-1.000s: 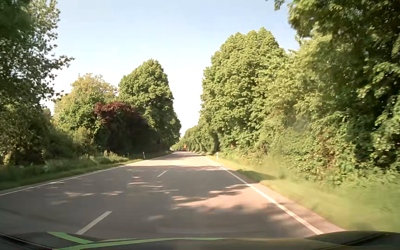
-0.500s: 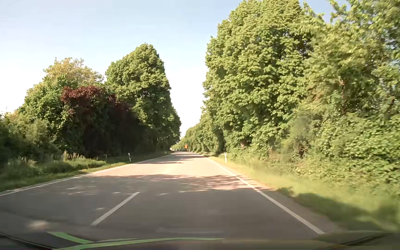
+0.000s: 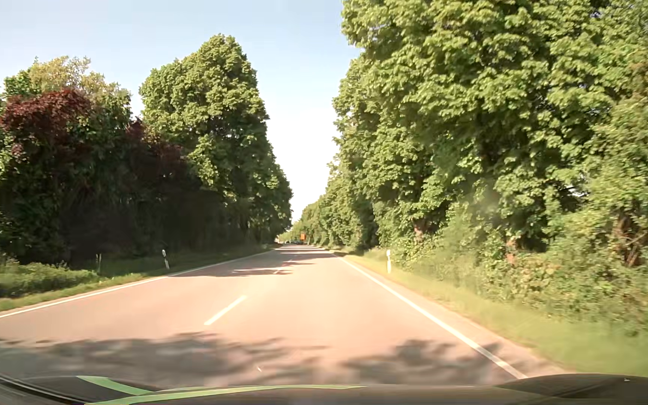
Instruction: Follow the waypoints while adhering to traffic rules and regulations
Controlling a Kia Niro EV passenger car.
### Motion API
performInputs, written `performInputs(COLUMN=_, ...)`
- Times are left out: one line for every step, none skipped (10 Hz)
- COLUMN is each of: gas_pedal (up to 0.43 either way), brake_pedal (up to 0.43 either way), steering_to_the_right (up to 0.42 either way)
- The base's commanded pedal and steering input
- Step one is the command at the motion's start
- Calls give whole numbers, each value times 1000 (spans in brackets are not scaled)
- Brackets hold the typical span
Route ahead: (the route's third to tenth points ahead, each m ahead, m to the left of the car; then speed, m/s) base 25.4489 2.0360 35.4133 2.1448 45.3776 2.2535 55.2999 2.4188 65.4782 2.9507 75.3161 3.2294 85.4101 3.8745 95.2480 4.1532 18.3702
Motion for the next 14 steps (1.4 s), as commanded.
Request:
performInputs(gas_pedal=87, brake_pedal=0, steering_to_the_right=-2)
performInputs(gas_pedal=87, brake_pedal=0, steering_to_the_right=-2)
performInputs(gas_pedal=87, brake_pedal=0, steering_to_the_right=-2)
performInputs(gas_pedal=87, brake_pedal=0, steering_to_the_right=-1)
performInputs(gas_pedal=87, brake_pedal=0, steering_to_the_right=-2)
performInputs(gas_pedal=79, brake_pedal=0, steering_to_the_right=-2)
performInputs(gas_pedal=67, brake_pedal=0, steering_to_the_right=-2)
performInputs(gas_pedal=67, brake_pedal=0, steering_to_the_right=-1)
performInputs(gas_pedal=59, brake_pedal=0, steering_to_the_right=-1)
performInputs(gas_pedal=59, brake_pedal=0, steering_to_the_right=-1)
performInputs(gas_pedal=59, brake_pedal=0, steering_to_the_right=-1)
performInputs(gas_pedal=59, brake_pedal=0, steering_to_the_right=-1)
performInputs(gas_pedal=47, brake_pedal=0, steering_to_the_right=-2)
performInputs(gas_pedal=47, brake_pedal=0, steering_to_the_right=-2)
